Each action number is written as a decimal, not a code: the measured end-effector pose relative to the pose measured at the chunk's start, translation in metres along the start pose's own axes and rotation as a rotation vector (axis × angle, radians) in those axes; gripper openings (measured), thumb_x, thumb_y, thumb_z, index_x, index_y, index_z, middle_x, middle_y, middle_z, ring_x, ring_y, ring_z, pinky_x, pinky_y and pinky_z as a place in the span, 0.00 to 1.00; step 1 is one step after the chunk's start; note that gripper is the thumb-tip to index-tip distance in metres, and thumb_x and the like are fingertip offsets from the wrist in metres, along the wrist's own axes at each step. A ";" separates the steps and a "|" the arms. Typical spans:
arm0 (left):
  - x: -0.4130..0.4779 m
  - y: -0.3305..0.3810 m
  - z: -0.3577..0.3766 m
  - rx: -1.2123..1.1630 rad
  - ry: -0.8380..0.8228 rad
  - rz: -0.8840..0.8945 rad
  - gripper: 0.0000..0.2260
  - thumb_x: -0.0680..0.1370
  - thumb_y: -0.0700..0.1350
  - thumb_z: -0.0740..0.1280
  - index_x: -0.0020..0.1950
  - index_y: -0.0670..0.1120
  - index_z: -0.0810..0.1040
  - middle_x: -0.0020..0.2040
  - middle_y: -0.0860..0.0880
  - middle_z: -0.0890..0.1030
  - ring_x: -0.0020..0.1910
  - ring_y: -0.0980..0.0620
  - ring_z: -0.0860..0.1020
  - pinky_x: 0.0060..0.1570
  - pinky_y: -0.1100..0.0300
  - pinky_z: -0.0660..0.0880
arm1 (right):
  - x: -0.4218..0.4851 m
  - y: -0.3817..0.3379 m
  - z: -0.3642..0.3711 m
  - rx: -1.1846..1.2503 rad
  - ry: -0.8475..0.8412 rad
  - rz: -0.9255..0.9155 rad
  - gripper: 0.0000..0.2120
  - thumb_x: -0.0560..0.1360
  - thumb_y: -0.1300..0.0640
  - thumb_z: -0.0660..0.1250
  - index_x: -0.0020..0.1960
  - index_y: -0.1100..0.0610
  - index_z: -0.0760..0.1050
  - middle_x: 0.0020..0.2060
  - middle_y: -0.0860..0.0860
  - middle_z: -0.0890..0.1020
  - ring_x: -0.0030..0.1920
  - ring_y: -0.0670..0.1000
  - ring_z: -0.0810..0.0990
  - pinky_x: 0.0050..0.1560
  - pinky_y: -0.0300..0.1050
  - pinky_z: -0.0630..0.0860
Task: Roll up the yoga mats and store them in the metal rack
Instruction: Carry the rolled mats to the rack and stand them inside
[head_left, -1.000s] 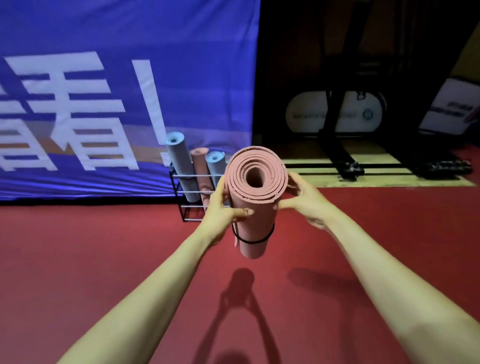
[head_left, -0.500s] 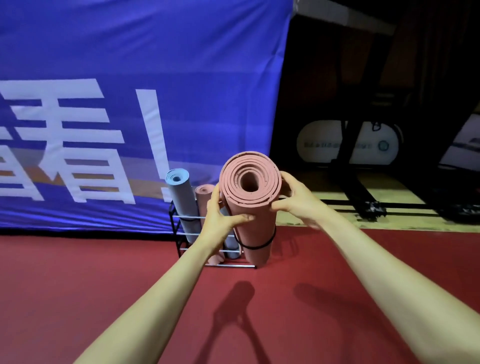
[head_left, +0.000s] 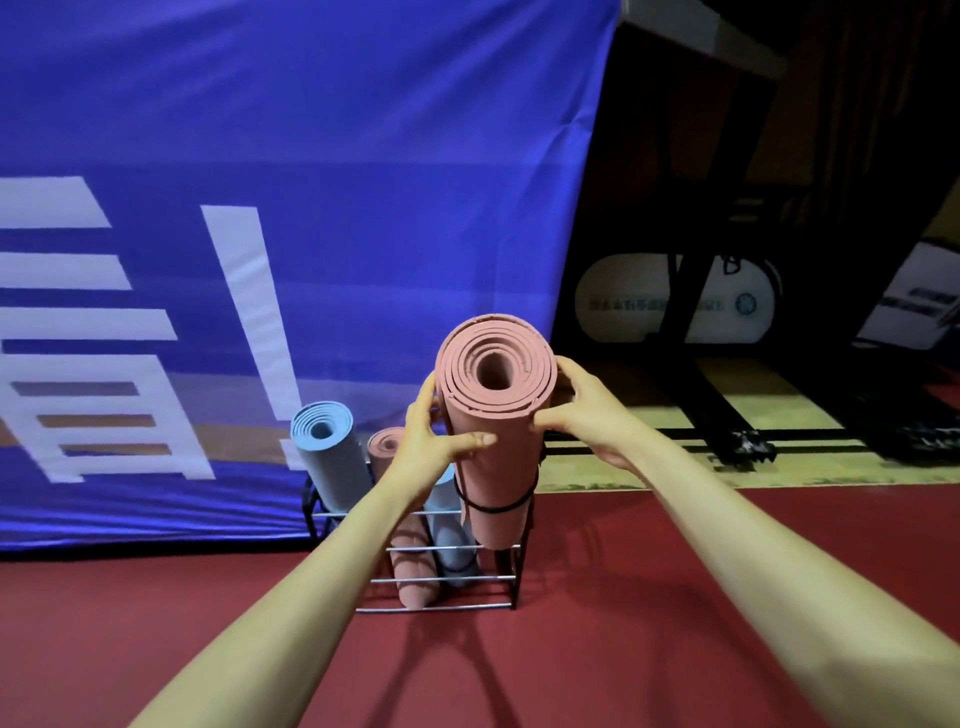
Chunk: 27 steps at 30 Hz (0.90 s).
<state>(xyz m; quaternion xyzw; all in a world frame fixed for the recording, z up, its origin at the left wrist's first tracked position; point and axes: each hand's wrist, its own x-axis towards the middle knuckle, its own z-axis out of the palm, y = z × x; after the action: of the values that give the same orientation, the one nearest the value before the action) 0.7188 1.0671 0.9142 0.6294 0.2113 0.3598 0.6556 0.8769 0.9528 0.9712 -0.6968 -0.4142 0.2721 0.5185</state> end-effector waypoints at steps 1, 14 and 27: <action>0.014 -0.004 -0.002 0.007 -0.003 -0.001 0.39 0.58 0.40 0.80 0.63 0.65 0.71 0.65 0.44 0.71 0.63 0.45 0.74 0.42 0.53 0.80 | 0.014 0.004 0.000 0.005 0.005 0.006 0.35 0.60 0.72 0.71 0.64 0.52 0.71 0.55 0.51 0.79 0.55 0.51 0.78 0.56 0.50 0.78; 0.145 -0.057 0.003 -0.020 0.068 -0.065 0.41 0.65 0.30 0.77 0.70 0.57 0.67 0.64 0.46 0.73 0.59 0.50 0.76 0.42 0.52 0.81 | 0.162 0.051 -0.023 0.002 -0.062 0.046 0.33 0.61 0.73 0.70 0.63 0.53 0.71 0.49 0.50 0.79 0.43 0.47 0.79 0.43 0.41 0.76; 0.213 -0.100 -0.007 -0.029 0.075 -0.132 0.42 0.58 0.38 0.80 0.67 0.58 0.68 0.64 0.44 0.71 0.62 0.49 0.73 0.43 0.51 0.81 | 0.237 0.083 -0.019 0.041 -0.058 0.091 0.34 0.59 0.73 0.69 0.62 0.53 0.71 0.54 0.51 0.79 0.56 0.53 0.78 0.51 0.49 0.80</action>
<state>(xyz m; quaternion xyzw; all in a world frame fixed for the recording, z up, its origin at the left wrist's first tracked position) 0.8738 1.2341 0.8530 0.5904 0.2717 0.3422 0.6786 1.0371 1.1373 0.9105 -0.6959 -0.3911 0.3239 0.5078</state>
